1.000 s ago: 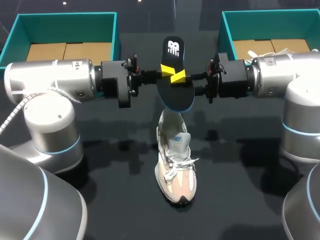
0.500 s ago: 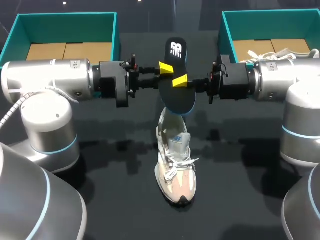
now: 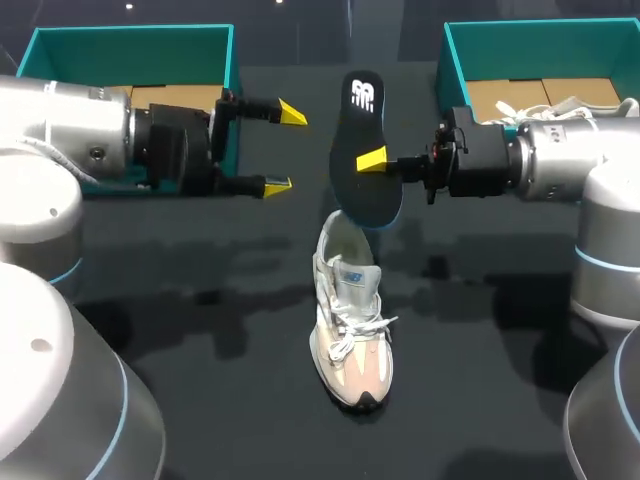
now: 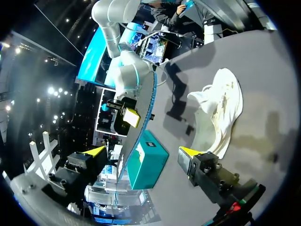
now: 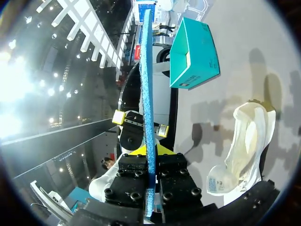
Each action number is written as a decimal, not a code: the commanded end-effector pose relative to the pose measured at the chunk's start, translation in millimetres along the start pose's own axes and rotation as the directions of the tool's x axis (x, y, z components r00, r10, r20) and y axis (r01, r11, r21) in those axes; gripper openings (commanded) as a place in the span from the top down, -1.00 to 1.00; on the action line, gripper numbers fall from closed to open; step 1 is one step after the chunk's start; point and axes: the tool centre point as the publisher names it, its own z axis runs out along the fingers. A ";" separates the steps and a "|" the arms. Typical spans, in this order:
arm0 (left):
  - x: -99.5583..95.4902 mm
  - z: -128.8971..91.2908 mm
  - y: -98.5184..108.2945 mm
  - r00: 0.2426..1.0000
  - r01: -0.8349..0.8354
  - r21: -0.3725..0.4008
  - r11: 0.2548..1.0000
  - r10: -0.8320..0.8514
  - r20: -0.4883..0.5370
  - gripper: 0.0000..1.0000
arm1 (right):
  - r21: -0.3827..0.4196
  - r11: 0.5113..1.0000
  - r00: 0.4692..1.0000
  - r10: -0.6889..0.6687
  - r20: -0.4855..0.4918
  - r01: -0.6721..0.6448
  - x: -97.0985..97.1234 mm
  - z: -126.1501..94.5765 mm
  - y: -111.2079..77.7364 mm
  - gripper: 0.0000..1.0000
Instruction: Take the shoe out of the shoebox, open the shoe tongue, remove and reinsert the insole, then place the shoe into the shoebox
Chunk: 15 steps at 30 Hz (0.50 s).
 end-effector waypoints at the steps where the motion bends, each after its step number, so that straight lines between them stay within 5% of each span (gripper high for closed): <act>1: -0.8 -3.3 -0.4 1.000 0.000 0.002 1.000 0.000 -0.025 -1.00 | 0.000 1.000 1.000 0.001 0.003 -0.001 0.4 0.7 -0.4 1.00; 4: -1.7 -1.1 -2.1 0.998 0.046 -0.024 0.999 -0.047 -0.039 -1.00 | 0.000 1.000 1.000 0.001 0.003 -0.001 0.4 0.7 -0.4 1.00; 9: 5.2 -7.5 1.7 0.948 0.281 -0.205 0.938 -0.304 -0.091 -1.00 | -0.069 0.997 0.996 -0.032 0.085 0.038 9.1 -3.9 16.1 1.00; 15: 23.3 -25.9 9.0 0.708 0.620 -0.271 0.736 -0.674 -0.209 -1.00 | -0.067 0.993 0.990 -0.092 0.104 0.099 8.3 -1.5 24.1 1.00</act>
